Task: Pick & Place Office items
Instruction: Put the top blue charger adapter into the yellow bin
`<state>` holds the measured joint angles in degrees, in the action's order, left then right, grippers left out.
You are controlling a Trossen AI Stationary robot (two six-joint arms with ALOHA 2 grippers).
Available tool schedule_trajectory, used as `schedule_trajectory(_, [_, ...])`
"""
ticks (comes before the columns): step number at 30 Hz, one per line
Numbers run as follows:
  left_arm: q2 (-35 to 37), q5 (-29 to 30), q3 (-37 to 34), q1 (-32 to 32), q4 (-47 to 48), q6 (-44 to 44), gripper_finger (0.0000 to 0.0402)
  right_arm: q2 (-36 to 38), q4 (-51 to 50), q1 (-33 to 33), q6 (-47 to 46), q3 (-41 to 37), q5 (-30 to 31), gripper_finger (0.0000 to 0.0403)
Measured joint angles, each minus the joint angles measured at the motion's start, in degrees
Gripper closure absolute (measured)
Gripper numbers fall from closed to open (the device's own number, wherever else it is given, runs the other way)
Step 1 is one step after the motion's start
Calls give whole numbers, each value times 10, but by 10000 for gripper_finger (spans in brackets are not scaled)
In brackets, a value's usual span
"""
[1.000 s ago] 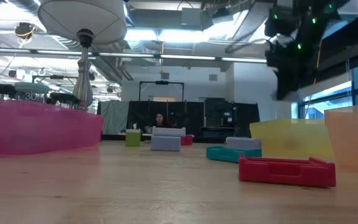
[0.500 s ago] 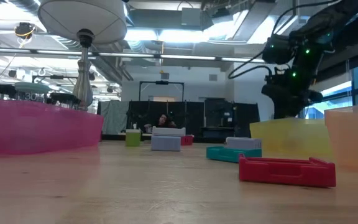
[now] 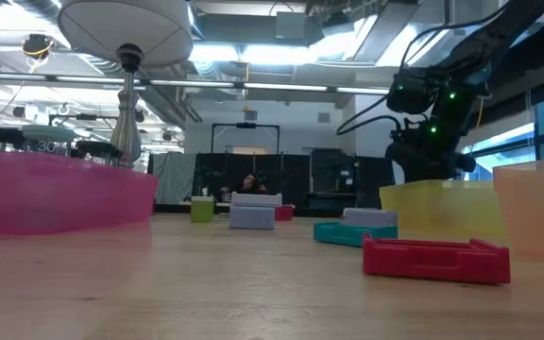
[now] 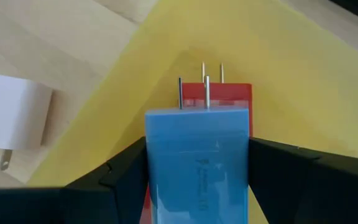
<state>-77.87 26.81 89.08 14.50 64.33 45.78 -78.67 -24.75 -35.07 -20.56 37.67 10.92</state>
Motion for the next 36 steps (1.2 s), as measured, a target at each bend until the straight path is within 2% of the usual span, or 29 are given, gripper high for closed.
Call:
schedule_trajectory(9, [0,-15,0,0,0,0,160,-21,44,0,4,0,-13,174])
schedule_trajectory(28, [0,-14,0,0,0,0,160,-21,51,0,-2,0,-13,174])
schedule_trajectory(36, [0,-14,0,0,0,0,160,-21,53,0,-30,0,-1,140])
